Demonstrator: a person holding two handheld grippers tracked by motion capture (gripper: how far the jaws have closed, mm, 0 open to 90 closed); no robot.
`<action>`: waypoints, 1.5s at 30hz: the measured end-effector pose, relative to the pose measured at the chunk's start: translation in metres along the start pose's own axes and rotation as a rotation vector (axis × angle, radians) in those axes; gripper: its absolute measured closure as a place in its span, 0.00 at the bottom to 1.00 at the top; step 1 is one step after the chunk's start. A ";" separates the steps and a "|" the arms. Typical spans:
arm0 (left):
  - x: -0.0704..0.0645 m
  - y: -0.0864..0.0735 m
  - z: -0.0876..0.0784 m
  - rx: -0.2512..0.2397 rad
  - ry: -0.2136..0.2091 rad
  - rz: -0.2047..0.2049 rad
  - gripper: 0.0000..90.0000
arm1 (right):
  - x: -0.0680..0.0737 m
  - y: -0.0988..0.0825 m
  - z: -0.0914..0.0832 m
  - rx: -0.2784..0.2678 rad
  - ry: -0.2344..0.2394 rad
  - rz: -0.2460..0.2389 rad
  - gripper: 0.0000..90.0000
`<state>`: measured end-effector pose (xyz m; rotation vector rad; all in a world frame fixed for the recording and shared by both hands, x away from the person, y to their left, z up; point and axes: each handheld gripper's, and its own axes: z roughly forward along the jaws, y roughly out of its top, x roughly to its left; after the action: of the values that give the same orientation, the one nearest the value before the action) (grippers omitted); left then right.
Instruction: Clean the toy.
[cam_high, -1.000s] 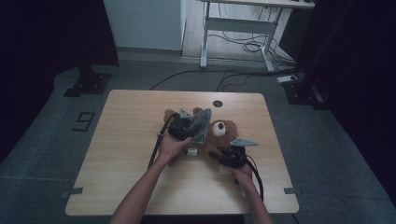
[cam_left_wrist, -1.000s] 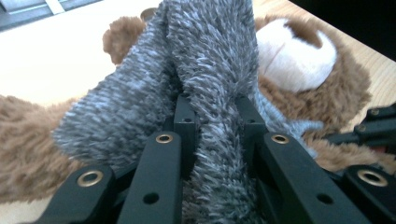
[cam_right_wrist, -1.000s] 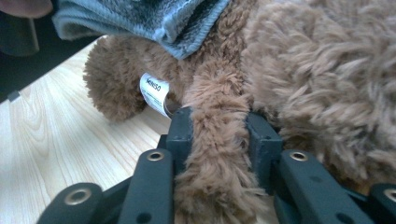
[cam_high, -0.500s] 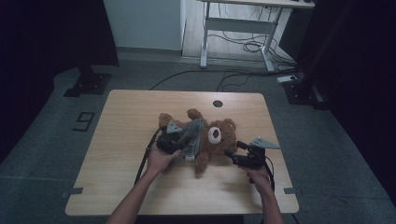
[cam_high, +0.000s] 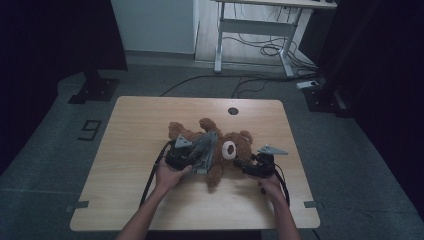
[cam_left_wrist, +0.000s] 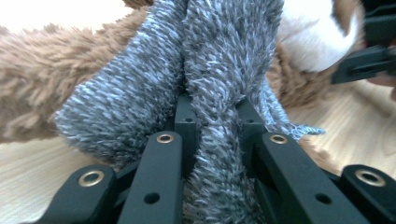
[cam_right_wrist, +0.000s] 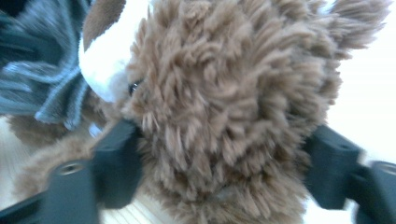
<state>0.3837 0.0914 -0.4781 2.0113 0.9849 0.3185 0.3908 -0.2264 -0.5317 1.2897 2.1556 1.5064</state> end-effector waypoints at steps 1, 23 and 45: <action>-0.004 0.002 0.000 0.000 0.002 0.005 0.84 | -0.001 -0.001 0.000 0.007 -0.005 0.000 0.39; -0.046 0.038 0.042 0.037 0.000 0.052 0.84 | -0.009 -0.010 -0.004 -0.018 0.014 0.035 0.56; 0.054 -0.016 -0.012 0.010 0.139 -0.145 0.84 | -0.014 -0.012 -0.006 -0.021 0.060 0.028 0.60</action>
<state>0.4045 0.1439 -0.4899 1.9347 1.2147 0.3779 0.3894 -0.2422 -0.5436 1.2898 2.1608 1.5932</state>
